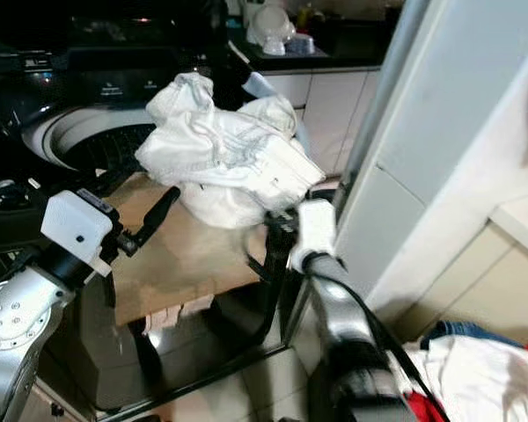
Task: Clothes washing
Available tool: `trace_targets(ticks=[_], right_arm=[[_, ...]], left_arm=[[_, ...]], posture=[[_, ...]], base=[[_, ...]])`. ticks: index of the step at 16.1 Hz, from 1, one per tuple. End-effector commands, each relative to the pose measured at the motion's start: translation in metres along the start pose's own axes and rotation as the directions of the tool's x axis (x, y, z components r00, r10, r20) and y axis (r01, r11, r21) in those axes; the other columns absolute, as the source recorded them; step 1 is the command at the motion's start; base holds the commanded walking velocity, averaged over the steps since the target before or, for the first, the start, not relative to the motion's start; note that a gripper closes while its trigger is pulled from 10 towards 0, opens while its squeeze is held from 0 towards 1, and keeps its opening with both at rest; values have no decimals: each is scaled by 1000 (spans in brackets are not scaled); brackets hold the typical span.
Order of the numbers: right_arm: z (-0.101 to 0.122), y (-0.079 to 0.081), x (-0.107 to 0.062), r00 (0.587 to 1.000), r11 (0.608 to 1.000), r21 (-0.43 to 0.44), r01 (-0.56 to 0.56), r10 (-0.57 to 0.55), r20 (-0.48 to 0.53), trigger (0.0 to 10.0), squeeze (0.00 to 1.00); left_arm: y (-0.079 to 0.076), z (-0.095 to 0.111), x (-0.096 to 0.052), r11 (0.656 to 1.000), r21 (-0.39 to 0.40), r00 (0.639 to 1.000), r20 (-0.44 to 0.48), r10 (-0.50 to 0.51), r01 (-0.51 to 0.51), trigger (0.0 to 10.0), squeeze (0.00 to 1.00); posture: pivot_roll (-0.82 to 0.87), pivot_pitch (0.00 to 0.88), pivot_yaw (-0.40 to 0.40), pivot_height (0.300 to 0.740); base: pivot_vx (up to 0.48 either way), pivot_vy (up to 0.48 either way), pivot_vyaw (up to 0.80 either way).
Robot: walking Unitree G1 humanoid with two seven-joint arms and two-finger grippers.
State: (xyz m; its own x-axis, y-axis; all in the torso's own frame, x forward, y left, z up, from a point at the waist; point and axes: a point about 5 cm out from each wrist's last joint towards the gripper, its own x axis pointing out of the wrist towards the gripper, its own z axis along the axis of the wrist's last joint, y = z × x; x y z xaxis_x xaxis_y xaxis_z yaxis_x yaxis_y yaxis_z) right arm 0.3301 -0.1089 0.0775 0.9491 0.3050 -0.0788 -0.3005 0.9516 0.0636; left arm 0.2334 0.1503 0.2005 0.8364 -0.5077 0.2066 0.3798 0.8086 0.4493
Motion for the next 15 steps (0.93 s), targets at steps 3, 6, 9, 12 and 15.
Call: trace_targets(ticks=[3,6,9,12,15], right_arm=[[41,8,36,998,997,-65,-28,32,61,10000,0],[91,24,63,991,984,-173,-34,55,120,10000,0],[168,48,76,929,982,-183,-40,104,354,10000,0],[216,51,72,838,984,-178,-11,106,534,10000,0],[193,12,56,816,997,-63,34,9,578,10000,0]], left_arm=[[-4,8,2,999,-15,998,31,-45,46,10000,0],[-7,11,7,999,-14,998,45,-44,45,10000,0],[-9,14,8,1000,-17,998,49,-25,26,10000,0],[-12,14,7,1000,-13,999,41,-9,10,10000,0],[-11,-2,7,999,-4,998,-29,54,-54,10000,0]], posture=[[135,0,-86,740],[156,0,-104,740],[172,0,-123,740],[165,0,-132,740],[125,0,-126,740]], base=[[0,0,0],[0,0,0],[0,0,0],[0,0,0],[0,0,0]])
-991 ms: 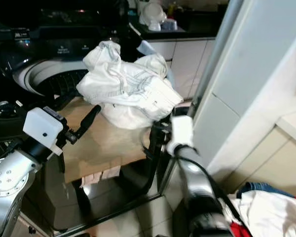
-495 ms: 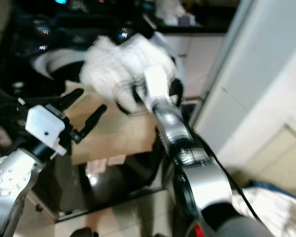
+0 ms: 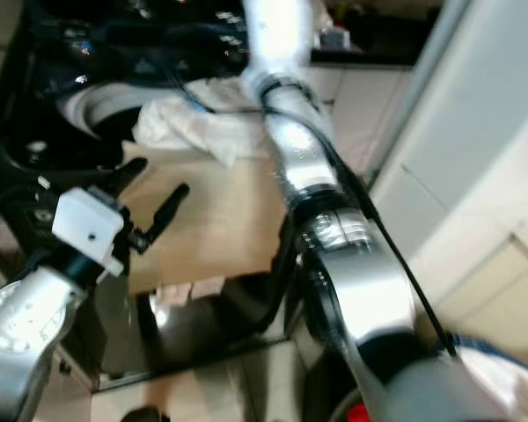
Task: Clothes washing
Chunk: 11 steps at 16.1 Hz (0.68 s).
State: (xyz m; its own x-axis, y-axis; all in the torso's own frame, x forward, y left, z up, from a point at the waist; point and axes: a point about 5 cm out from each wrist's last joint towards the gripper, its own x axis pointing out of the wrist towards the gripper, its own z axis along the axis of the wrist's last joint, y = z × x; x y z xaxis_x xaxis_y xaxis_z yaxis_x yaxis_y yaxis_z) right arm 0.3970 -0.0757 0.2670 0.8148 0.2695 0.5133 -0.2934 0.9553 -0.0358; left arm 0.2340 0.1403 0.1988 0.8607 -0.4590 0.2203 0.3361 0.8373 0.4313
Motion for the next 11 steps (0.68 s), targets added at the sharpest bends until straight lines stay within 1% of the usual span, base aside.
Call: trace_targets(ticks=[1,2,3,4,5,7,9,10,11], right_arm=[[-6,-17,-13,998,998,15,60,-60,-6,10000,0],[-18,-26,-36,995,995,-6,97,-97,-27,10000,0],[-25,-29,-51,992,994,-12,110,-111,-52,10000,0],[-36,-33,-77,986,990,-8,138,-138,-96,10000,0],[-40,-35,-105,986,991,-42,127,-131,-106,10000,0],[-37,-37,-132,990,992,-93,86,-95,-105,10000,0],[-40,-44,-167,983,985,-164,54,-81,-163,10000,0],[-46,-49,-191,964,981,-181,74,-116,-239,10000,0],[-49,-49,-196,954,978,-192,83,-134,-268,10000,0]], left_arm=[[-3,-5,1,1000,5,1000,-23,2,-2,10000,0],[-7,-7,2,1000,1,1000,-29,2,-2,10000,0],[-8,-8,2,1000,-10,1000,-29,2,-3,10000,0],[-9,-8,4,1000,-25,1000,-29,5,-6,10000,0],[-9,-10,6,1000,-27,999,-31,15,-15,10000,0],[-7,-13,7,999,-33,999,-38,39,-41,10000,0],[-5,-19,6,988,-92,991,-68,115,-121,10000,0],[-10,-25,5,968,-176,981,-107,161,-178,10000,0],[-12,-31,6,954,-213,973,-142,184,-212,10000,0]], posture=[[114,0,-122,740],[88,0,-111,740],[82,0,-109,740],[57,0,-97,740],[41,0,-90,740],[24,0,-80,740],[19,0,-77,740],[-5,0,-64,740],[-5,0,-64,740]], base=[[0,0,0],[0,0,0],[0,0,0],[0,0,0],[0,0,0],[0,0,0],[0,0,0],[0,0,0],[0,0,0]])
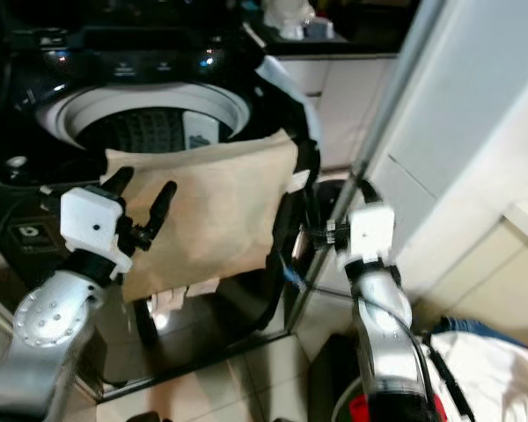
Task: Clothes washing
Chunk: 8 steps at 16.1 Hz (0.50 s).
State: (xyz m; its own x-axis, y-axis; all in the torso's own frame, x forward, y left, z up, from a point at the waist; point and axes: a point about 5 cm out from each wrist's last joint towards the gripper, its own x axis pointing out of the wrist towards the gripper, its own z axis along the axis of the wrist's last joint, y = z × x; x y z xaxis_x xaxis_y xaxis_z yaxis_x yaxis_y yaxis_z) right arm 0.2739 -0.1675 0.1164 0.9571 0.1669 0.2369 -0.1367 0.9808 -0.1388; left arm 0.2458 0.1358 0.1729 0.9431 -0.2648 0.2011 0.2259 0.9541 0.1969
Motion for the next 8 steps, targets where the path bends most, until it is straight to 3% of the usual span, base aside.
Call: trace_targets(ticks=[1,2,4,8], right_arm=[[6,-3,3,1000,999,-27,18,-17,9,10000,0],[2,3,16,999,1000,6,30,-30,-21,10000,0],[1,7,26,998,998,37,41,-39,-49,10000,0],[-9,14,29,994,999,43,8,-4,-111,10000,0]], left_arm=[[-1,-10,0,999,-41,998,-57,30,-32,10000,0],[-1,-26,6,997,-53,991,-126,55,-62,10000,0],[0,-36,14,995,-59,984,-162,73,-84,10000,0],[-2,-41,23,993,-63,981,-171,89,-101,10000,0]], posture=[[-8,0,-54,740],[-21,0,-45,740],[-21,0,-46,740],[-51,0,-37,740]], base=[[0,0,0],[0,0,0],[0,0,0],[0,0,0]])
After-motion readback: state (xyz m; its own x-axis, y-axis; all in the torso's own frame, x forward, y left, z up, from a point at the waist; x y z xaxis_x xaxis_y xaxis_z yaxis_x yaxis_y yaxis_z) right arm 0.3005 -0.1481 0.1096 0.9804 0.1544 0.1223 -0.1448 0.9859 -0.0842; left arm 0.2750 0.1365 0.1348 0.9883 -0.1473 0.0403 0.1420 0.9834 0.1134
